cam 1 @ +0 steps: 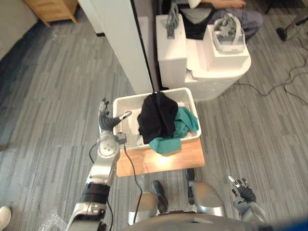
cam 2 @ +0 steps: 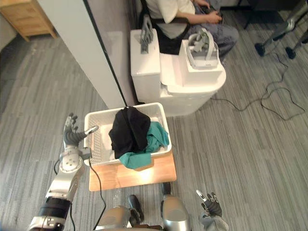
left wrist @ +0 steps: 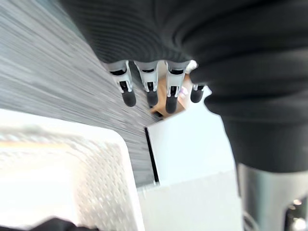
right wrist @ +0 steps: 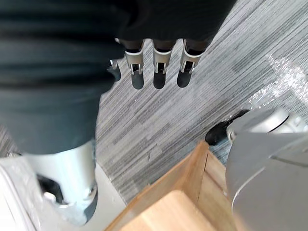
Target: Tidy the bed and pick cloth on bed and put in laundry
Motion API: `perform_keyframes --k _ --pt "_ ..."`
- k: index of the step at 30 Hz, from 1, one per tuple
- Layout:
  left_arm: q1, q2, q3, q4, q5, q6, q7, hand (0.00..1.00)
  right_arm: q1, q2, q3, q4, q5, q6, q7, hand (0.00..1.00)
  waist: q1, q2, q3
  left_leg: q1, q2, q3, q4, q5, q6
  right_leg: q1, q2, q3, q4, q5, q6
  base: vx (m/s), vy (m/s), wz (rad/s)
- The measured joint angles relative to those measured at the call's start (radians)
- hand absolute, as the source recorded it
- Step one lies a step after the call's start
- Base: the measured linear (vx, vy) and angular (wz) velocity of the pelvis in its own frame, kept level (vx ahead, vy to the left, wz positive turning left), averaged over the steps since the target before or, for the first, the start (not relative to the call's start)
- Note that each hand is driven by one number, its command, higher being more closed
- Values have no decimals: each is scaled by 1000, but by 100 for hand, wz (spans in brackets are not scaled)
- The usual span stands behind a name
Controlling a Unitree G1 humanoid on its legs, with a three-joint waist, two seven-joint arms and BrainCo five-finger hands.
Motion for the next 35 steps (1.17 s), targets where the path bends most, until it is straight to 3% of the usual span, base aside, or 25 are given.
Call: perform_keyframes --k 4,8,11,14,17,22,29,35 --pt "134 -44 88 47 -148 -23 -5 0 5 8 -28 49 -27 12 1 0 23 4 -61 28 -2 -33 -20 3 -3 57 -1 -42 -40 -2 3 43 11 29" --pt "226 -85 176 216 -256 -93 -21 0 8 9 -62 100 -66 20 10 0 56 -2 -99 51 -3 -66 -33 5 -6 110 -2 -78 -75 -3 4 9 -15 26" --pt "290 -105 215 336 -317 -111 -77 0 7 11 -78 109 -66 32 21 0 61 -10 -125 68 -5 -83 -52 12 -9 137 -2 -98 -94 -3 4 -14 -26 19" --pt "313 -120 214 454 -264 -94 -160 0 6 17 -95 128 -66 46 20 0 79 -17 -144 75 -5 -87 -60 15 -10 148 0 -103 -105 -3 4 -8 -14 6" --pt "332 -156 214 547 -159 -70 -184 0 -4 41 -111 142 -96 59 21 0 78 -26 -159 85 -5 -85 -73 19 -14 156 3 -103 -114 -3 4 0 0 0" --pt "316 -170 215 648 -121 -8 -250 0 -30 51 -116 176 -111 76 21 0 77 -33 -167 100 0 -80 -78 22 -19 164 9 -97 -117 -3 4 -5 -9 -2" --pt "259 -184 214 761 -12 86 -262 0 -59 51 -96 218 -196 117 46 0 75 -30 -180 109 13 -60 -73 14 -31 165 25 -76 -119 -3 3 -21 -34 -9" --pt "240 -183 213 773 45 103 -260 0 -67 39 -51 224 -203 148 57 0 65 -33 -182 110 20 -57 -69 12 -35 166 31 -74 -120 -3 3 -20 -34 -3"
